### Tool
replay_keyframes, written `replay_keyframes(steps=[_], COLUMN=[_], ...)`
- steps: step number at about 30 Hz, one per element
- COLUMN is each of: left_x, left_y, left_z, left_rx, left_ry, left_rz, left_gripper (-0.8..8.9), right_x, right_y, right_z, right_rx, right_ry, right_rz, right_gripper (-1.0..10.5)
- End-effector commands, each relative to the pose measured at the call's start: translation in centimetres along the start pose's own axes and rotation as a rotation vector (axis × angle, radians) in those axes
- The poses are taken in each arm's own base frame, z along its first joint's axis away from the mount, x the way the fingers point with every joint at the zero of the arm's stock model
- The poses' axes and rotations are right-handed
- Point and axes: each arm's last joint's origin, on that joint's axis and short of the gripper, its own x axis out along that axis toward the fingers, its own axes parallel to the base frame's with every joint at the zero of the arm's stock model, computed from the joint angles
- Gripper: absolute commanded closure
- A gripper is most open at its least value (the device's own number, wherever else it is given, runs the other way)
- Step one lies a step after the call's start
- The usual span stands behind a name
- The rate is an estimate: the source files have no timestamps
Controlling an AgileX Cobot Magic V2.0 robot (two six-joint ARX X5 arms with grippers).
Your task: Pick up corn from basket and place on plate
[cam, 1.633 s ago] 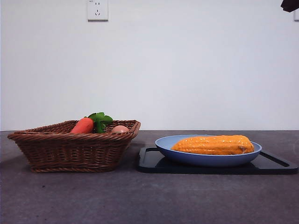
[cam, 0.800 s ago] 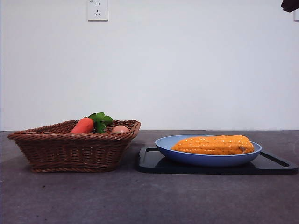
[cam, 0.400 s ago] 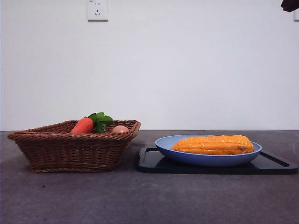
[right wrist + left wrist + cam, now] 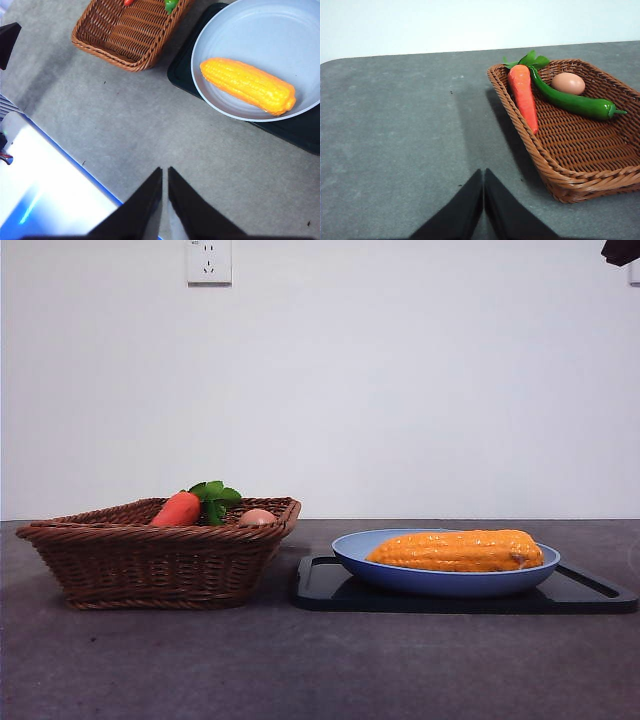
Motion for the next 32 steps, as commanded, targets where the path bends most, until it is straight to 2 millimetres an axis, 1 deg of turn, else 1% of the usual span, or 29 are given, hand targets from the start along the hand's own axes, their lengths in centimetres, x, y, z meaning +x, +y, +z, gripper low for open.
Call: replay_keyframes(steps=[1, 12, 14, 18, 22, 24, 27, 30, 32], left_x=[0.2, 0.2, 0.2, 0.2, 0.2, 0.2, 0.2, 0.2, 0.2], left_y=[0.0, 0.0, 0.0, 0.0, 0.0, 0.0, 0.0, 0.0, 0.0], left_z=[-0.9, -0.9, -0.9, -0.9, -0.9, -0.9, -0.9, -0.9, -0.9], left_rx=[-0.012, -0.012, -0.012, -0.012, -0.012, -0.012, -0.012, -0.012, -0.012], left_ry=[0.035, 0.035, 0.035, 0.035, 0.035, 0.035, 0.035, 0.035, 0.035], left_rz=[-0.001, -0.001, -0.001, -0.001, -0.001, -0.001, -0.001, -0.001, -0.001], left_gripper=[8.07, 8.07, 8.07, 8.07, 8.07, 8.07, 8.07, 8.07, 8.07], right_x=[-0.2, -0.2, -0.3, -1.5, -2.8, -3.1, -3.1, -2.5, -1.7], right_y=[0.2, 0.2, 0.4, 0.2, -0.5, -0.8, -1.6, -2.3, -3.0], right_z=[0.5, 0.5, 0.4, 0.7, 0.6, -0.1, -2.0, -4.0, -5.4], right_rx=[-0.025, -0.024, -0.05, -0.198, -0.292, -0.312, -0.33, -0.361, -0.372], right_ry=[-0.017, -0.017, -0.025, -0.141, -0.361, -0.448, -0.557, -0.648, -0.702], right_rz=[0.005, 0.005, 0.006, -0.062, -0.147, -0.187, -0.257, -0.321, -0.385], right_gripper=[9.4, 9.4, 9.4, 9.4, 9.4, 9.4, 9.4, 9.4, 9.4])
